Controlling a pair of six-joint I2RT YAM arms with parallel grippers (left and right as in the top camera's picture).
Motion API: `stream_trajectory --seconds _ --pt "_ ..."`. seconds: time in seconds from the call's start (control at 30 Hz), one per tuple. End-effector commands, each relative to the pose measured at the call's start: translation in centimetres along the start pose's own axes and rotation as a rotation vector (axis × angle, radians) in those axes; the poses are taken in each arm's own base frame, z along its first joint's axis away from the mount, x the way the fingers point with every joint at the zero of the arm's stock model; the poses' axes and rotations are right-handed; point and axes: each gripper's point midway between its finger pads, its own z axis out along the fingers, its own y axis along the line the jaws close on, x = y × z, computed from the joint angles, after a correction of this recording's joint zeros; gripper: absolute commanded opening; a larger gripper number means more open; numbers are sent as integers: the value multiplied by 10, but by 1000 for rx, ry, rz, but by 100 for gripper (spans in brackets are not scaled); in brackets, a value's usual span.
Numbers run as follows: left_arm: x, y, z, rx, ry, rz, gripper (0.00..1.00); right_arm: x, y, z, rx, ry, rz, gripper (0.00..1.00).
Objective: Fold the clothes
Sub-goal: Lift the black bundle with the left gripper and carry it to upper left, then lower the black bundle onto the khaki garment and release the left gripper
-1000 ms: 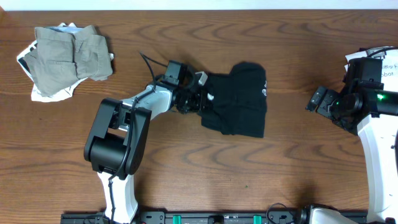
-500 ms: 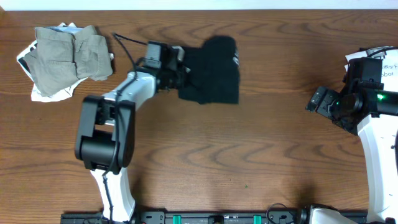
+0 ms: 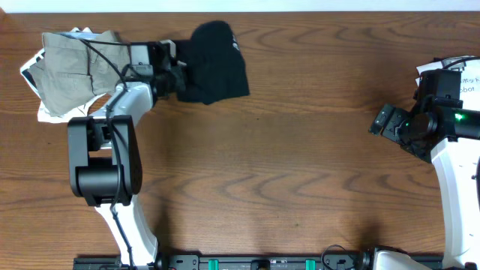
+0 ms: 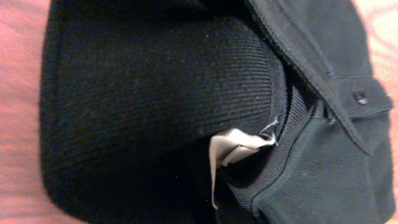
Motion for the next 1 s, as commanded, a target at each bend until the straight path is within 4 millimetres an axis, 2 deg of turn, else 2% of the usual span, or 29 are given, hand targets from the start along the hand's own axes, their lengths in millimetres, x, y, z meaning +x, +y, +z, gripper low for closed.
stream_trajectory --seconds 0.0,0.17,0.3,0.63,0.97 --pt "-36 10 -7 -35 -82 32 6 -1 -2 1 4 2 -4 99" --pt "-72 13 -20 -55 -164 84 6 -1 -2 1 4 2 -4 99" --pt "-94 32 -33 -129 -215 73 6 -1 -2 1 4 2 -4 99" --pt "-127 84 -68 -196 -303 16 10 -1 -2 1 4 2 -4 99" --pt "-175 96 -127 -232 -440 17 13 -1 -3 1 5 1 -4 99"
